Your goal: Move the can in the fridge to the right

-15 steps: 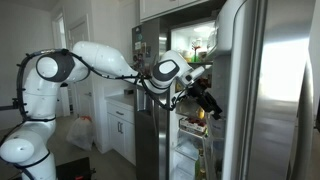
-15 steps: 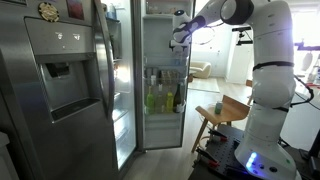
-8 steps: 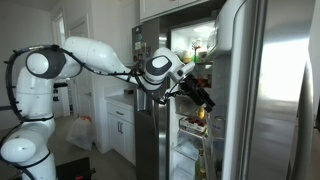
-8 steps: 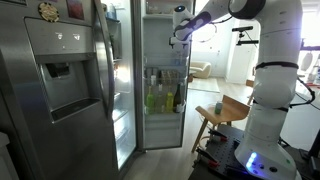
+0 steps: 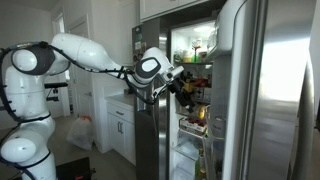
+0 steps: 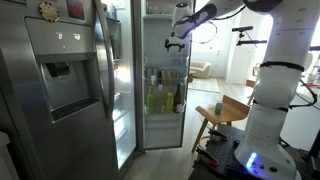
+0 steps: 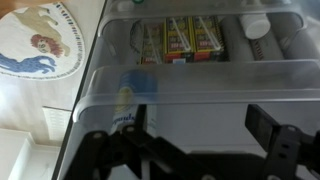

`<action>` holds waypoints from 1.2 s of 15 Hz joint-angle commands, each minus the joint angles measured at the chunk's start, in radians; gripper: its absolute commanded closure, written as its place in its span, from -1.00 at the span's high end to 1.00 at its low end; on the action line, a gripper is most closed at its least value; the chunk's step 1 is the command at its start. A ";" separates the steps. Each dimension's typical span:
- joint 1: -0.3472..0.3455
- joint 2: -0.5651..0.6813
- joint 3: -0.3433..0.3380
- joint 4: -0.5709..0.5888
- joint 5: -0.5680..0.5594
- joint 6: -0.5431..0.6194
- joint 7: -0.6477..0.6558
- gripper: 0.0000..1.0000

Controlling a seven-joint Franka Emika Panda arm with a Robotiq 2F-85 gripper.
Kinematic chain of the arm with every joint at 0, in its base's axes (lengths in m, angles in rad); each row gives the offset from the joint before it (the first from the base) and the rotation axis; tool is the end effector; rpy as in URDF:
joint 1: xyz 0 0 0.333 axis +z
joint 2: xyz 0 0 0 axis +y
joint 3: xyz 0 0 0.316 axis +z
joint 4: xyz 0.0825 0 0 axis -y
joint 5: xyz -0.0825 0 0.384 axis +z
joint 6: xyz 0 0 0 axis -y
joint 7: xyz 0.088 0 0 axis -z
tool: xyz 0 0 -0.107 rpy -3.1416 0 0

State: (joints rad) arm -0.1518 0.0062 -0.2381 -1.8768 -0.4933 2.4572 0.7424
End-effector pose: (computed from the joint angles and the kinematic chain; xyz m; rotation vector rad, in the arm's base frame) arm 0.5618 -0.2302 0.5670 2.4658 -1.0979 0.8780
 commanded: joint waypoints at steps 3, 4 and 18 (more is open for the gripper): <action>0.002 -0.159 0.051 -0.139 0.264 -0.099 -0.307 1.00; 0.002 -0.178 0.057 -0.149 0.304 -0.132 -0.353 1.00; -0.009 -0.246 0.086 -0.120 0.403 -0.382 -0.508 1.00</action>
